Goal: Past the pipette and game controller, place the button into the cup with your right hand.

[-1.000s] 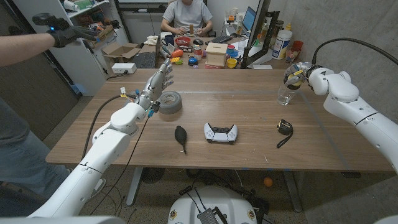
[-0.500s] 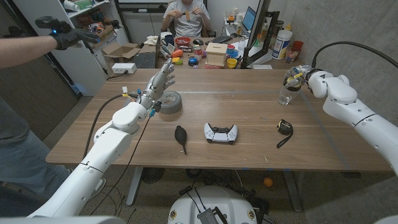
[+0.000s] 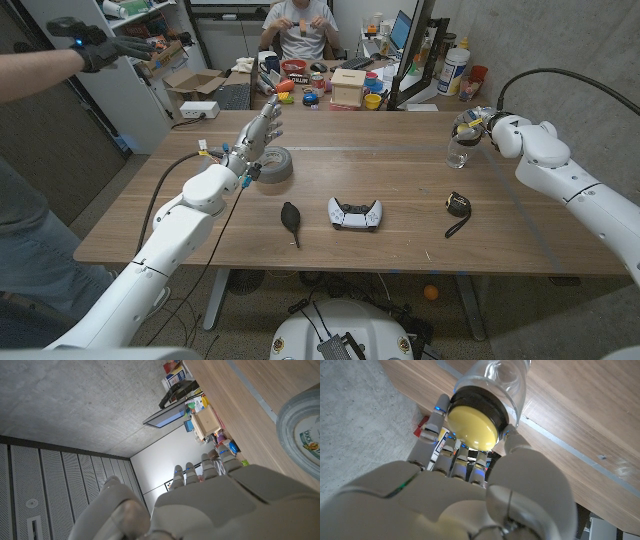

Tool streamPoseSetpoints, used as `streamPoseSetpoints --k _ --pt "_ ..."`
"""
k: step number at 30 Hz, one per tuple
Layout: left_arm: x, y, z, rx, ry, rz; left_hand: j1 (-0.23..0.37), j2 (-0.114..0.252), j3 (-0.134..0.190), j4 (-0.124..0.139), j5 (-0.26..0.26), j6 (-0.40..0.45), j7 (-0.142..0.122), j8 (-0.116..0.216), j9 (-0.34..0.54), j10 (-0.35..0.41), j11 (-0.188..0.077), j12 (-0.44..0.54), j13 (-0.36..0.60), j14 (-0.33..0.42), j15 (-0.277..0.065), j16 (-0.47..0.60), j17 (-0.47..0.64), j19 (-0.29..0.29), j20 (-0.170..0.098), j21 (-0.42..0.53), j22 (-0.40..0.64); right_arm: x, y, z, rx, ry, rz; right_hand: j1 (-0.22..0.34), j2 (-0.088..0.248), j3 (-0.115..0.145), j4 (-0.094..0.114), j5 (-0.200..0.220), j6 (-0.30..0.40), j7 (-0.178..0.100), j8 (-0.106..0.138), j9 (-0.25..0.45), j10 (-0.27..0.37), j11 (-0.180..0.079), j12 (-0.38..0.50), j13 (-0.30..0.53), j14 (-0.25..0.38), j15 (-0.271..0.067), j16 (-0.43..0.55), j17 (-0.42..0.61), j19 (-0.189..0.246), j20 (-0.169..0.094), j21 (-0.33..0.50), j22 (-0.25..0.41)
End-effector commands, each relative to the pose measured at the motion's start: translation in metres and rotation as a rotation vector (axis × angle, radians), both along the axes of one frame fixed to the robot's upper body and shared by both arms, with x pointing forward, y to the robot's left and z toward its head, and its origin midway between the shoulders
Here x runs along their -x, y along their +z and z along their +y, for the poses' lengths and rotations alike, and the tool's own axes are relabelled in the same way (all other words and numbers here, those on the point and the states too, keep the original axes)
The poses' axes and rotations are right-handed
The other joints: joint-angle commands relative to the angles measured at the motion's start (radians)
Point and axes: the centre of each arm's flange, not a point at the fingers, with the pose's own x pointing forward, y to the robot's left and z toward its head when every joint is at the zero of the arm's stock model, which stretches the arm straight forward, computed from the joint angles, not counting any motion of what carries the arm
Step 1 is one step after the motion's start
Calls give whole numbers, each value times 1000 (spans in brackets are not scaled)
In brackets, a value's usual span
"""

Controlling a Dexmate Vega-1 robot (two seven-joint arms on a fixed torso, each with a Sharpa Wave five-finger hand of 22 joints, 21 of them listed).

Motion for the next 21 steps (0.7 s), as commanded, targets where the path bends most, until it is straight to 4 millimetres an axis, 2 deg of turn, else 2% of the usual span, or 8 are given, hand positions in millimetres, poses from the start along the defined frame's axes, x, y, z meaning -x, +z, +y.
streamPoseSetpoints --k 1,5,21 --pt "-4 -1 -1 1 -14 3 9 1 -2 -2 6 3 1 5 5 0 2 0 3 4 4 2 2 2 -3 0 2 10 13 9 -7 13 -9 -49 -43 -16 10 -1 -37 -2 -23 -5 -13 8 -8 2 -3 48 -2 2 -1 25 -11 5" --pt "-4 -1 -1 0 -15 4 10 2 -2 -2 6 4 2 5 5 1 1 0 3 4 4 2 2 3 -3 0 2 12 14 10 -9 16 -17 -84 -65 -35 19 -10 -51 -6 -34 -11 -20 13 -12 1 -7 67 -3 0 -5 40 -17 4" --pt "-7 -1 -2 -1 -27 6 14 8 -3 -1 7 5 3 4 5 5 0 1 3 7 4 2 2 6 -3 0 2 24 16 16 0 22 -51 -124 -72 -49 32 -20 -67 2 -45 -18 -42 13 -23 -1 -36 64 -10 0 -25 61 -30 5"
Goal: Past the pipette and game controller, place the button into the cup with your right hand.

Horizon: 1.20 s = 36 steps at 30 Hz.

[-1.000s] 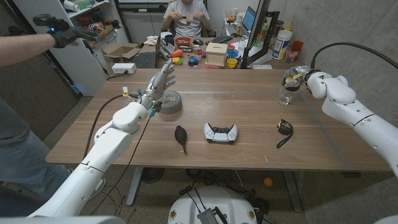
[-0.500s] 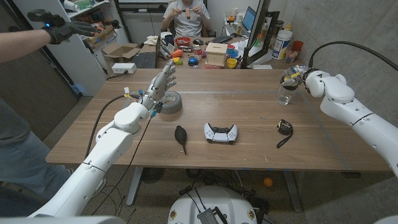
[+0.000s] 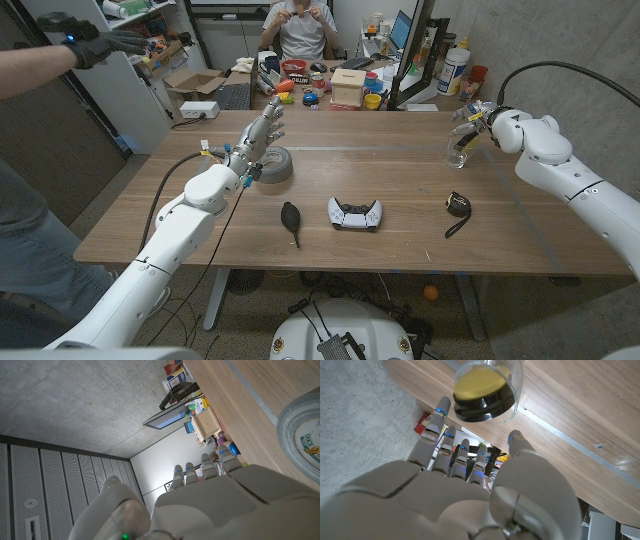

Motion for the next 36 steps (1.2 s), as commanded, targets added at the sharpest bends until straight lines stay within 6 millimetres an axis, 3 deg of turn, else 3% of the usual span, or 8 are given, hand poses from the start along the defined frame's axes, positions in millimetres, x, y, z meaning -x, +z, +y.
streamPoseSetpoints --k 1,15,17,20,22,28,32,36 --pt "-3 -1 0 4 -12 1 11 4 -3 -1 7 1 -1 4 5 5 -1 1 3 7 4 2 2 2 1 0 2 11 3 6 4 10 -41 -18 0 -6 1 -4 -11 0 -3 0 -9 -3 -2 -1 -16 -8 -5 3 -3 11 -9 5" --pt "-1 -3 6 12 -3 -11 16 10 -3 -2 7 0 -3 3 5 8 -1 2 3 5 2 1 2 2 1 -2 2 34 5 34 -116 121 -280 -105 -24 -44 29 -14 37 -12 6 -19 17 -20 4 -2 -109 -37 -5 6 -105 33 -35 10" --pt "-2 -3 7 18 1 -14 18 12 -4 -2 7 4 2 5 5 13 4 3 3 4 -6 0 2 -2 1 -4 2 36 2 44 -130 155 -319 -141 -31 -59 41 -10 51 -4 5 -29 37 -25 11 -2 -104 -70 4 8 -177 -8 -47 12" --pt "-2 -4 9 19 11 -24 41 24 -12 -5 8 26 51 7 3 39 38 6 0 13 -59 -1 -3 -5 -154 -7 0 39 -2 56 -158 219 -357 -164 -28 -64 48 -6 62 15 2 -42 66 -23 19 -3 -111 -94 6 8 -238 -70 -44 16" --pt "-2 -3 9 12 13 -28 46 25 -15 -7 9 34 76 8 3 51 35 8 -1 21 -69 0 -4 -1 -184 -6 -1 40 -3 62 -180 280 -355 -168 -28 -65 47 -5 67 23 1 -47 81 -7 24 -4 -111 -105 7 7 -244 -113 -38 16" --pt "1 0 13 -6 20 -39 51 27 -18 -7 9 27 67 3 2 47 27 3 -1 13 -77 -4 -5 -15 -175 -12 -2 46 -3 75 -250 394 -372 -169 -27 -63 42 -3 55 58 -8 -56 78 10 19 -5 -124 -110 3 4 -258 -155 -33 15" --pt "2 0 15 -2 16 -48 54 31 -22 -6 9 21 39 0 2 37 25 -3 -1 0 -69 -8 -4 -28 -121 -16 -1 51 -3 82 -302 445 -387 -170 -24 -62 41 -2 44 61 -13 -58 69 15 14 -5 -131 -101 2 4 -268 -147 -34 15" --pt "2 -1 18 4 16 -59 56 33 -26 -5 8 23 45 0 2 39 39 -3 -1 6 -63 -5 -4 -24 -162 -13 -1 53 -7 91 -379 523 -399 -171 -21 -61 40 -2 39 64 -15 -60 66 19 12 -5 -136 -96 1 4 -275 -140 -33 14"
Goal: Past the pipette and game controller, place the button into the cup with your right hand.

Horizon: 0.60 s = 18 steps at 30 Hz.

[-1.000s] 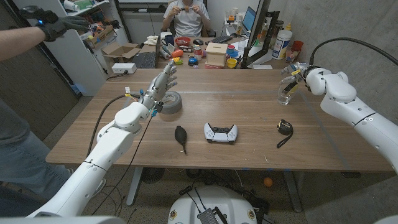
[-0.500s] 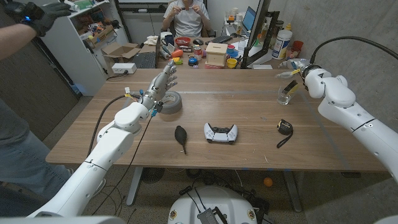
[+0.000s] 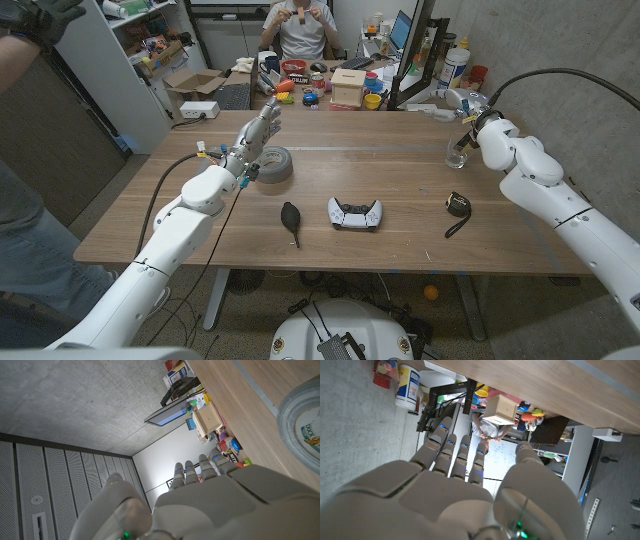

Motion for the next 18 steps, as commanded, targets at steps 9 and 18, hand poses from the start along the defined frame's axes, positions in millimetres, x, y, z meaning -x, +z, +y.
streamPoseSetpoints --k 9,18 --pt "3 0 12 13 -2 -69 15 2 -12 3 4 10 28 1 2 -1 -3 -2 1 -4 -1 -1 2 -15 -59 -4 3 17 -14 51 -156 287 -90 -10 9 2 -5 5 -15 27 -6 -4 -1 19 -5 -1 -2 10 6 0 -35 -25 2 -1" --pt "6 11 28 71 -5 -218 23 13 -16 5 7 66 3 18 2 45 -33 11 1 21 -29 7 1 -27 -61 -3 3 33 -16 81 -184 339 -175 -15 22 5 -2 6 -11 41 -4 -6 13 17 -1 -1 5 7 11 1 -40 -31 6 -1"
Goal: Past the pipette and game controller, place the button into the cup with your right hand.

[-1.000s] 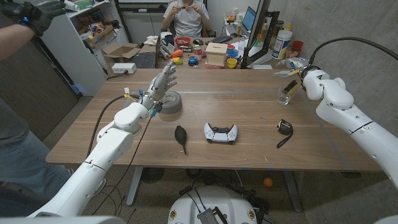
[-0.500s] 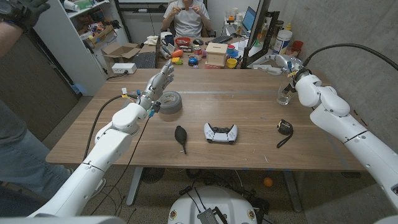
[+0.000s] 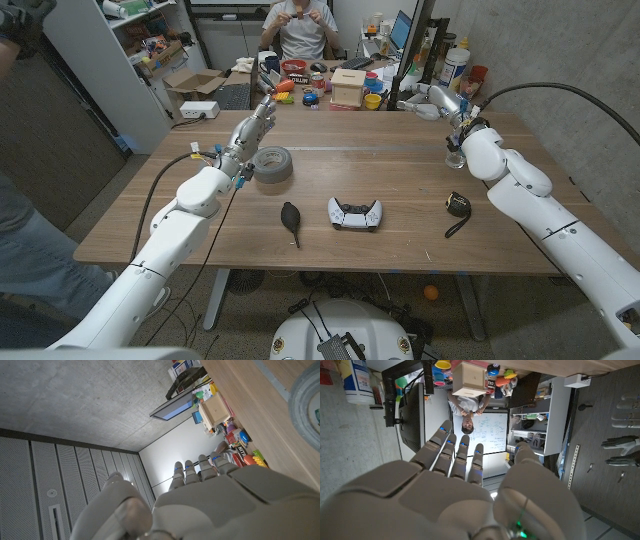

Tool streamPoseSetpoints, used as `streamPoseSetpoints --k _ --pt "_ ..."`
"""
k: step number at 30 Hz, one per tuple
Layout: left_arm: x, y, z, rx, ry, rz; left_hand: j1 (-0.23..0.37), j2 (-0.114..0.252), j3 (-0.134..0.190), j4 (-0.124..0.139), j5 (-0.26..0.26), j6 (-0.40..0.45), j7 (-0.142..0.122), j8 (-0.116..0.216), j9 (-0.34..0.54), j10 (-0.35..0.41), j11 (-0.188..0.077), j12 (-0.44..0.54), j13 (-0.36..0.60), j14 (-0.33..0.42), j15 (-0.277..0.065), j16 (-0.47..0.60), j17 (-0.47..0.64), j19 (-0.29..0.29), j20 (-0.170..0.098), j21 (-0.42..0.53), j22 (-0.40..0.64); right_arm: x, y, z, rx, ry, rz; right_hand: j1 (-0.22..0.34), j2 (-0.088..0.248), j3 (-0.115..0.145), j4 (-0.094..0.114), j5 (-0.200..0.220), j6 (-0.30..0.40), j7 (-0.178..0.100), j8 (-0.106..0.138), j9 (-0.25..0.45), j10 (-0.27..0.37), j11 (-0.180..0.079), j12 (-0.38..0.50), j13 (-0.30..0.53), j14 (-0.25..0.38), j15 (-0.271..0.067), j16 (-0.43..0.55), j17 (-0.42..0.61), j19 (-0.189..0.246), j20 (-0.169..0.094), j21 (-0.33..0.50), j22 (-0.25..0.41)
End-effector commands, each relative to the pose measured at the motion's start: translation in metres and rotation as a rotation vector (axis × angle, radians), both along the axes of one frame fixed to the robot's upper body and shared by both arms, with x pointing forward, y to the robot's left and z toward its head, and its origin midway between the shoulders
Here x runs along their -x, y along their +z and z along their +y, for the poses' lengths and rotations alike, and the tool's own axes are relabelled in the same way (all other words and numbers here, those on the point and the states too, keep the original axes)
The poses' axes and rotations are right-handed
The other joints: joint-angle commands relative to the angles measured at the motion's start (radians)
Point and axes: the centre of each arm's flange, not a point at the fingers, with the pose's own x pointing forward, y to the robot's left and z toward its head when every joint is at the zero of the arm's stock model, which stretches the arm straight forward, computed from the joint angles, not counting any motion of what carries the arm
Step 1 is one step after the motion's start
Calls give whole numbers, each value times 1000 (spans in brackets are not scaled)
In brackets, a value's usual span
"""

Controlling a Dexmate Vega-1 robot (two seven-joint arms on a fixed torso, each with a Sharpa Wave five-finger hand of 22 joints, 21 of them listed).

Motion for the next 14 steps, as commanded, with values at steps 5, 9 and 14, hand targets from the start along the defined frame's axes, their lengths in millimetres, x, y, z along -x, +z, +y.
streamPoseSetpoints --k 5,9,14 --pt "17 25 28 -2 -6 -168 16 6 -6 1 8 29 -7 9 2 20 -12 11 1 11 -10 7 1 -5 -7 1 3 30 -7 52 -72 78 -117 -10 17 5 3 5 6 14 1 1 12 2 4 3 12 0 13 5 -2 -1 8 2" --pt "21 24 33 -18 -16 -158 17 7 -6 1 9 31 -8 8 2 21 -14 10 1 11 -11 7 1 -8 -2 0 3 39 -9 64 -68 72 -119 -14 21 5 5 5 7 14 2 1 13 2 4 3 14 0 14 5 -3 -1 9 1" --pt "21 19 35 -31 -36 -150 18 9 -6 1 10 32 -8 8 2 19 -17 9 1 11 -11 6 1 -11 3 -1 3 42 -14 72 -64 65 -103 -18 25 6 7 4 8 14 2 0 14 1 3 3 15 1 14 5 -3 -1 10 1"
